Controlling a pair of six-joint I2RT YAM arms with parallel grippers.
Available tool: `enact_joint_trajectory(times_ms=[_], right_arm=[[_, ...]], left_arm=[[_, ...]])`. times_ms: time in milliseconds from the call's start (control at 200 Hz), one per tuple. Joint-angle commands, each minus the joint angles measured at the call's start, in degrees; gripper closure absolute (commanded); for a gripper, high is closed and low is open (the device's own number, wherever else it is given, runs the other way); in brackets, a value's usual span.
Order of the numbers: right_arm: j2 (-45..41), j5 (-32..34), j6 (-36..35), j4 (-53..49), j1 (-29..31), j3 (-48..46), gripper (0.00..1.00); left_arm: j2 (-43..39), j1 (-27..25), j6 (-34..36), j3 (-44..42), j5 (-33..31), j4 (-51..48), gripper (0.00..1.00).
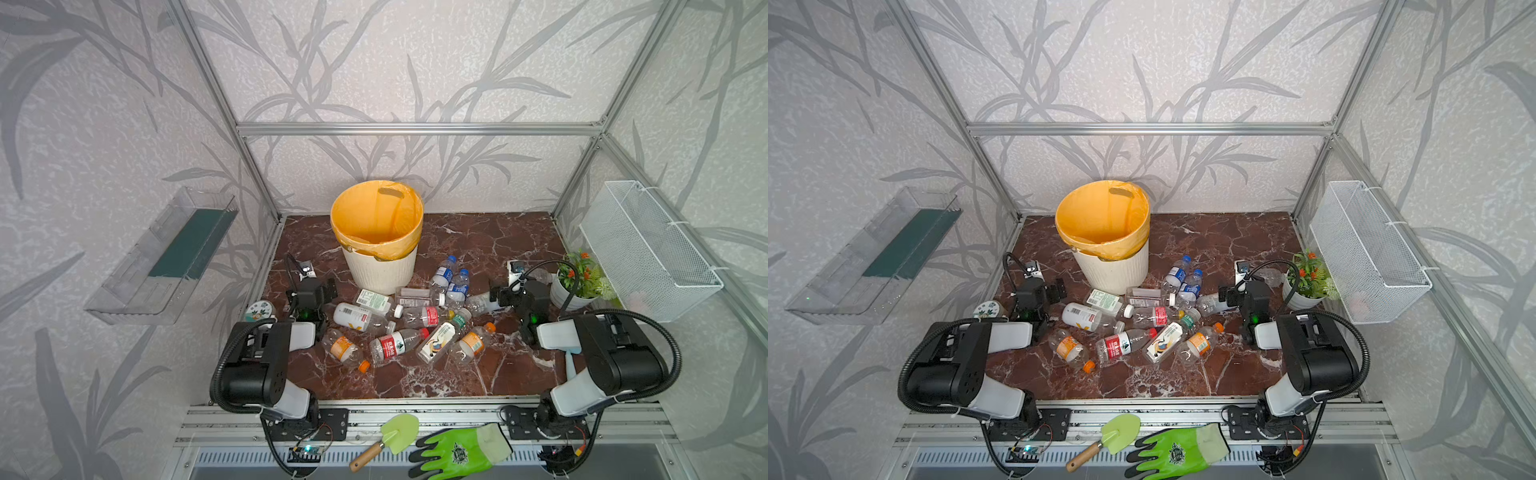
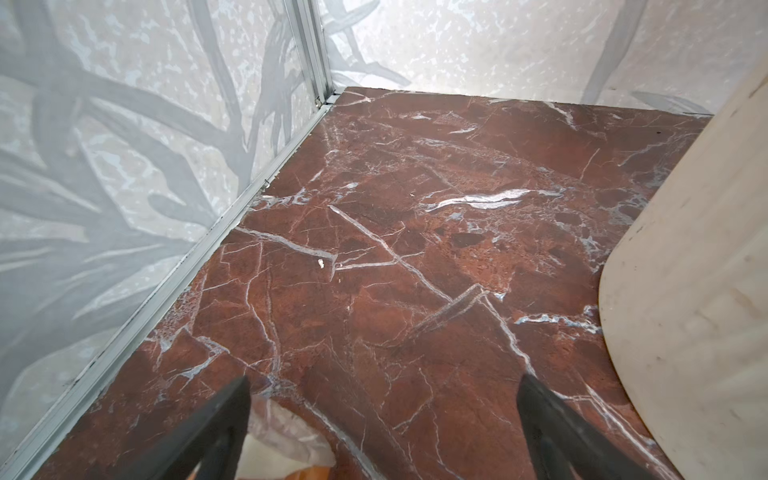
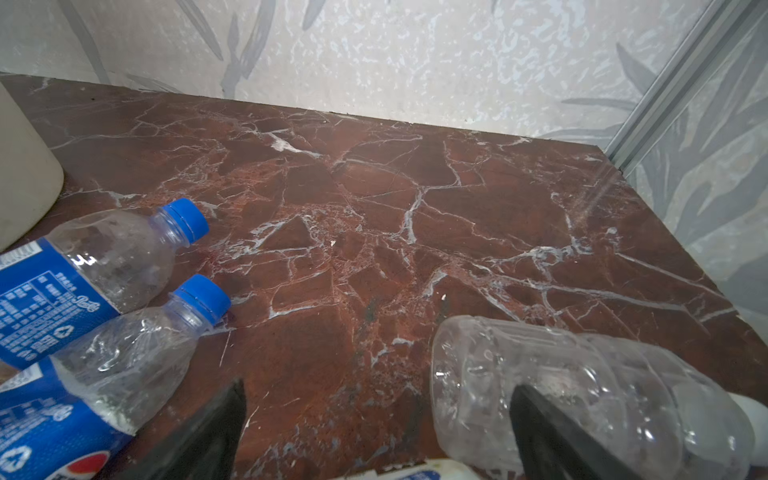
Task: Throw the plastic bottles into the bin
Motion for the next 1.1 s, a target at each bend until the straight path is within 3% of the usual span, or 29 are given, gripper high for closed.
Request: enact_joint_trajectory(times_ms=[0, 765, 865, 915, 1015, 1100], right_arm=[[-0.2, 0.9, 0.2, 0.2, 0.1, 0.6, 0.01], [-0.2, 0.5, 0.4, 0.5, 0.0, 0.4, 0.01], [-3.2, 2.0, 0.9, -0.9, 0.0, -0.2, 0.03], [-6.4, 3.7, 1.6, -4.9, 0.0, 0.4, 0.03], [-15.7, 6.2, 5.5, -23.8, -0.5, 5.9, 0.02], [-19.8, 3.3, 11.5, -40.1, -1.4, 13.9, 0.02]], left_arm=[[0.0, 0.3, -0.1, 0.7, -0.3, 0.9, 0.01], [0.0, 0.3, -0.1, 0.7, -0.2, 0.9, 0.01], [-0.4, 0.3, -0.1, 0.9, -0.6, 1.0, 0.01], [-1.9, 0.3, -0.4, 4.0, -2.1, -5.0, 0.01], [-5.8, 0.7, -3.8, 17.3, -3.3, -32.8, 0.01], [-6.9, 0.7, -5.1, 23.7, -3.0, -42.2, 0.02]])
